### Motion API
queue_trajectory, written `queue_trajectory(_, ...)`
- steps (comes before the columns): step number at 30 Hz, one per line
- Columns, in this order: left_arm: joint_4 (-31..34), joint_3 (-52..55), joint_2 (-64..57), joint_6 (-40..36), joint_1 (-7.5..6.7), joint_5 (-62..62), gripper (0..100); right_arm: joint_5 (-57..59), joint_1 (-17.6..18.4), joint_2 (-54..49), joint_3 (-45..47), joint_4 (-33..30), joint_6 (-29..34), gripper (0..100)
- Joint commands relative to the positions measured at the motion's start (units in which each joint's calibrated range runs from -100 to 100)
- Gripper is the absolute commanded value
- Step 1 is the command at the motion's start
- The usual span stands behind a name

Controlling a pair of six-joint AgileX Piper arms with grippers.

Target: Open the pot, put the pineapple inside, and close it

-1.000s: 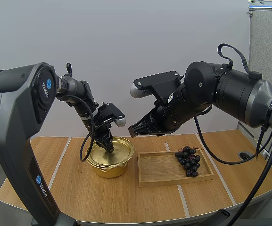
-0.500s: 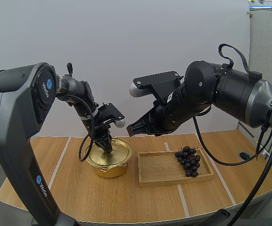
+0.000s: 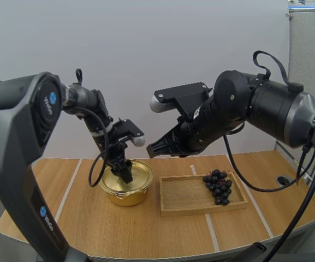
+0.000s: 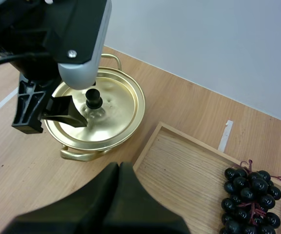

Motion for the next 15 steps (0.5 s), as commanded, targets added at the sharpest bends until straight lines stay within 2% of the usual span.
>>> queue_trajectory(1,0.25,-4.05,-7.29,-1.82,-0.11,12.64,100,-0.47,-0.21,-0.3,-0.67,0.08,-0.41,0)
queue_trajectory(7,0.36,-11.97,-17.98,-4.76,-0.11,13.87,100,-0.45,-0.21,-0.59,-0.67,0.08,-0.41,0)
queue_trajectory(15,0.81,-15.82,-34.16,-8.13,-0.11,13.87,100,-0.45,-0.21,-2.66,-0.92,0.08,-0.41,0)
